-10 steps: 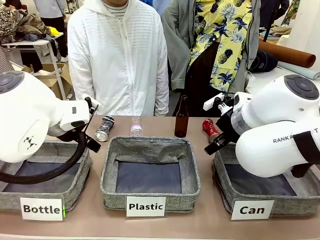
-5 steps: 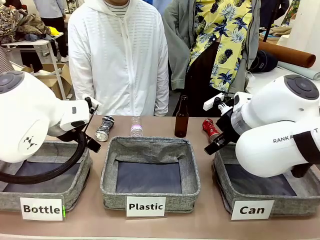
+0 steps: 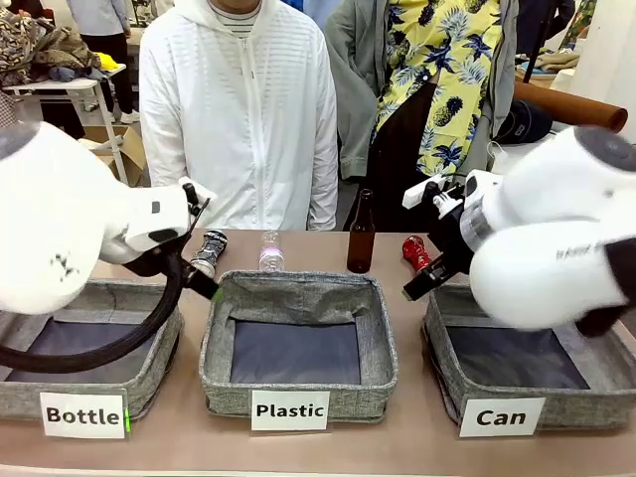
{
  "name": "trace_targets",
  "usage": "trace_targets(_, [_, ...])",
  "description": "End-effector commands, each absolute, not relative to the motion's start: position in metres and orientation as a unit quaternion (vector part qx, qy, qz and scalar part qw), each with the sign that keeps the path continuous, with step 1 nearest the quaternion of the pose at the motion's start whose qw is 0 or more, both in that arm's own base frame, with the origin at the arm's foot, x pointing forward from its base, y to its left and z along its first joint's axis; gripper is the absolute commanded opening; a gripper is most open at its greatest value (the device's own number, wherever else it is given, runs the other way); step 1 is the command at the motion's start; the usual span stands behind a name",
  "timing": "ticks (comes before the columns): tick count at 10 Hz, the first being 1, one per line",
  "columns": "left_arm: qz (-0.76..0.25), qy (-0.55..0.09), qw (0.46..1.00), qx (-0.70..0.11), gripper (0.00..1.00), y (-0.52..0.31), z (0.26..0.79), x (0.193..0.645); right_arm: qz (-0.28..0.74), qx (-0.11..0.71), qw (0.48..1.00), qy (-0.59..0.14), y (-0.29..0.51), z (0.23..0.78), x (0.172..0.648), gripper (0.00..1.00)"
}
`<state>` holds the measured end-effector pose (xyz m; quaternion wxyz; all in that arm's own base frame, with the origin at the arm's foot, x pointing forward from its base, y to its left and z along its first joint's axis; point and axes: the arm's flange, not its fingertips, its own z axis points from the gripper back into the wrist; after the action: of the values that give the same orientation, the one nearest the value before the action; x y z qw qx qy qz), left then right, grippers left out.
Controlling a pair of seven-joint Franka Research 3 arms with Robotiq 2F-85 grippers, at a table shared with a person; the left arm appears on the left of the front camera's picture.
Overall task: Sort the can waste into the basket.
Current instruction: Pick up the can waste from the table and place it in the right Fabric basket.
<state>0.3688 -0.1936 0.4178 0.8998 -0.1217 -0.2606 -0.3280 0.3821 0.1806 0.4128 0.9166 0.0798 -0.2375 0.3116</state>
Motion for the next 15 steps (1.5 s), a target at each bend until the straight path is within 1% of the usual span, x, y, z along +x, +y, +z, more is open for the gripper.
trace_targets(1, [-0.328,-0.214,0.885,-0.253,1.00,-0.166,0.482,0.336,0.270,0.232,0.921,-0.159,0.144,0.487,0.370,1.00])
trace_targets(2, [-0.345,-0.185,0.867,-0.308,1.00,-0.151,0.501,0.323,0.257,0.308,0.906,-0.132,0.122,0.508,0.361,1.00])
trace_targets(3, [-0.358,-0.147,0.844,-0.371,1.00,-0.127,0.513,0.310,0.246,0.367,0.888,-0.130,0.092,0.521,0.350,1.00])
trace_targets(4, [-0.392,-0.117,0.811,-0.418,1.00,-0.098,0.522,0.298,0.243,0.412,0.870,-0.119,0.062,0.529,0.338,1.00])
trace_targets(5, [-0.388,-0.129,0.783,-0.468,1.00,-0.056,0.533,0.294,0.222,0.469,0.841,-0.154,0.013,0.538,0.324,1.00])
trace_targets(6, [-0.341,-0.178,0.762,-0.522,1.00,-0.001,0.538,0.290,0.175,0.491,0.833,-0.186,-0.023,0.537,0.321,1.00])
trace_targets(7, [-0.293,-0.225,0.737,-0.566,1.00,0.043,0.530,0.284,0.123,0.513,0.824,-0.206,-0.063,0.527,0.318,1.00])
trace_targets(8, [-0.230,-0.272,0.727,-0.588,1.00,0.076,0.518,0.275,0.076,0.531,0.816,-0.216,-0.094,0.515,0.316,1.00])
trace_targets(10, [-0.102,-0.326,0.701,-0.626,1.00,0.123,0.479,0.263,-0.035,0.549,0.802,-0.231,-0.152,0.483,0.320,1.00])
trace_targets(11, [-0.062,-0.340,0.680,-0.646,1.00,0.131,0.462,0.256,-0.082,0.557,0.792,-0.238,-0.174,0.470,0.319,1.00])
trace_targets(12, [-0.023,-0.357,0.672,-0.649,1.00,0.134,0.453,0.249,-0.128,0.553,0.788,-0.236,-0.190,0.458,0.319,1.00])
trace_targets(13, [-0.001,-0.367,0.664,-0.652,1.00,0.135,0.452,0.250,-0.156,0.550,0.786,-0.234,-0.199,0.448,0.320,1.00])
trace_targets(14, [0.029,-0.381,0.673,-0.633,1.00,0.121,0.459,0.254,-0.196,0.515,0.799,-0.240,-0.199,0.443,0.320,1.00])
trace_targets(15, [0.001,-0.350,0.677,-0.648,1.00,0.194,0.464,0.270,-0.140,0.551,0.793,-0.218,-0.203,0.443,0.311,1.00])
